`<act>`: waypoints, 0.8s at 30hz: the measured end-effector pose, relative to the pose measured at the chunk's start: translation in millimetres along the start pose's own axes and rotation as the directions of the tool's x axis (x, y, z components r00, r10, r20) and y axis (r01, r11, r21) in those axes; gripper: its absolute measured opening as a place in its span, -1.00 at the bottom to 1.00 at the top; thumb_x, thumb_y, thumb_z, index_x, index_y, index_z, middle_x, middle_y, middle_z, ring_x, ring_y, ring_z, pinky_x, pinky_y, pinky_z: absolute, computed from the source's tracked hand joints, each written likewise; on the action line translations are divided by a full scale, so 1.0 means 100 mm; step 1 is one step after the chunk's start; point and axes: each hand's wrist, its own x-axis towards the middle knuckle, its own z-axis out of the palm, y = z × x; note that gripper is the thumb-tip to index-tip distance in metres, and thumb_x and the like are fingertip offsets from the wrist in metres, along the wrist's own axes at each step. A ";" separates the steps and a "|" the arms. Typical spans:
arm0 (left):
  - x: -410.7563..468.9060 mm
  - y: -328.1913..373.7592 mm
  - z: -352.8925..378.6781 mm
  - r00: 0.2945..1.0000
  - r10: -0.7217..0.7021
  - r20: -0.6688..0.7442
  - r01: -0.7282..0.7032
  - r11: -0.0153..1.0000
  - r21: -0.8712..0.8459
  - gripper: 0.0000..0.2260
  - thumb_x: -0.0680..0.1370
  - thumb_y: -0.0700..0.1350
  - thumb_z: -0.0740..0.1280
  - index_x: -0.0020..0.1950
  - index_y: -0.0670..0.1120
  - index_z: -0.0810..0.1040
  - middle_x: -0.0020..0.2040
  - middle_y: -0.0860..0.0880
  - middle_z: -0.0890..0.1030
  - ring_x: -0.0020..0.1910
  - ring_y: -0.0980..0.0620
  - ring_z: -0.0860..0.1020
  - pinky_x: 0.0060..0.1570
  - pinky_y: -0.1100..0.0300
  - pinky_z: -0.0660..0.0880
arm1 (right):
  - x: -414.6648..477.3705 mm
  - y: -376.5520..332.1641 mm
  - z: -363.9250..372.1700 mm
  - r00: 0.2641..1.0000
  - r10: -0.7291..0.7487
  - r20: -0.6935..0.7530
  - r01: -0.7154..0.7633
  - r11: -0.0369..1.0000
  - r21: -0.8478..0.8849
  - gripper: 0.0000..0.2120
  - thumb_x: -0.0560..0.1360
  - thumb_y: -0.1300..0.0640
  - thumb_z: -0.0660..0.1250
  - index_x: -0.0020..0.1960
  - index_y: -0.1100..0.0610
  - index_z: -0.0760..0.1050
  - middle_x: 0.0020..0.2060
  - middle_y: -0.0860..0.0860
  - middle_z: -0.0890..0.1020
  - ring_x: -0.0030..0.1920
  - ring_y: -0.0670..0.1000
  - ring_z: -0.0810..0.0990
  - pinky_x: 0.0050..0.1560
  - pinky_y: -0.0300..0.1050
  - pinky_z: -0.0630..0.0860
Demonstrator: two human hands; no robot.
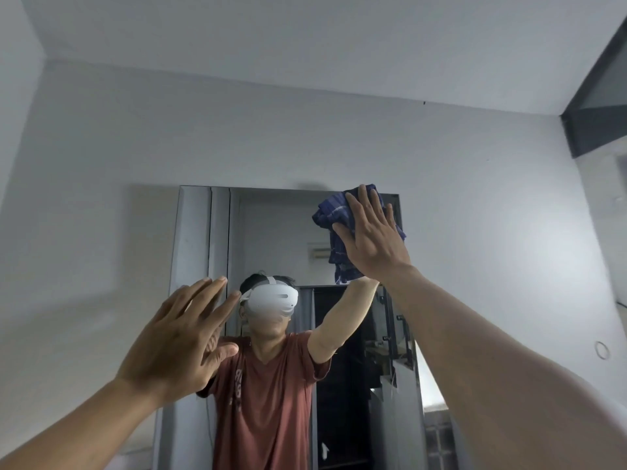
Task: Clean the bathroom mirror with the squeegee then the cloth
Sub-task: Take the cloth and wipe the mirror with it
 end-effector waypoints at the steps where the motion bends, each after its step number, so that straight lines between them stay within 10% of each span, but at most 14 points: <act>1: 0.00 0.00 0.00 1.000 0.001 0.000 -0.001 1.000 0.002 -0.27 0.48 0.28 0.26 0.57 -0.05 0.35 0.53 -0.16 0.37 0.50 -0.22 0.34 0.43 -0.16 0.36 | -0.01 0.04 -0.02 1.000 0.011 0.006 -0.011 1.000 0.007 -0.35 0.66 -0.25 -0.06 0.64 0.06 -0.02 0.64 0.04 -0.07 0.62 0.02 -0.20 0.60 0.14 -0.16; 24: -0.08 0.12 0.00 0.999 -0.033 -0.027 0.035 0.998 0.059 -0.36 0.54 0.22 0.17 0.51 -0.12 0.43 0.42 -0.23 0.46 0.39 -0.24 0.41 0.34 -0.16 0.40 | -0.94 0.13 0.21 0.971 0.239 -0.008 -0.239 0.971 0.007 -0.34 0.64 -0.27 -0.15 0.63 0.05 -0.03 0.64 0.05 -0.08 0.61 0.04 -0.21 0.58 0.02 -0.24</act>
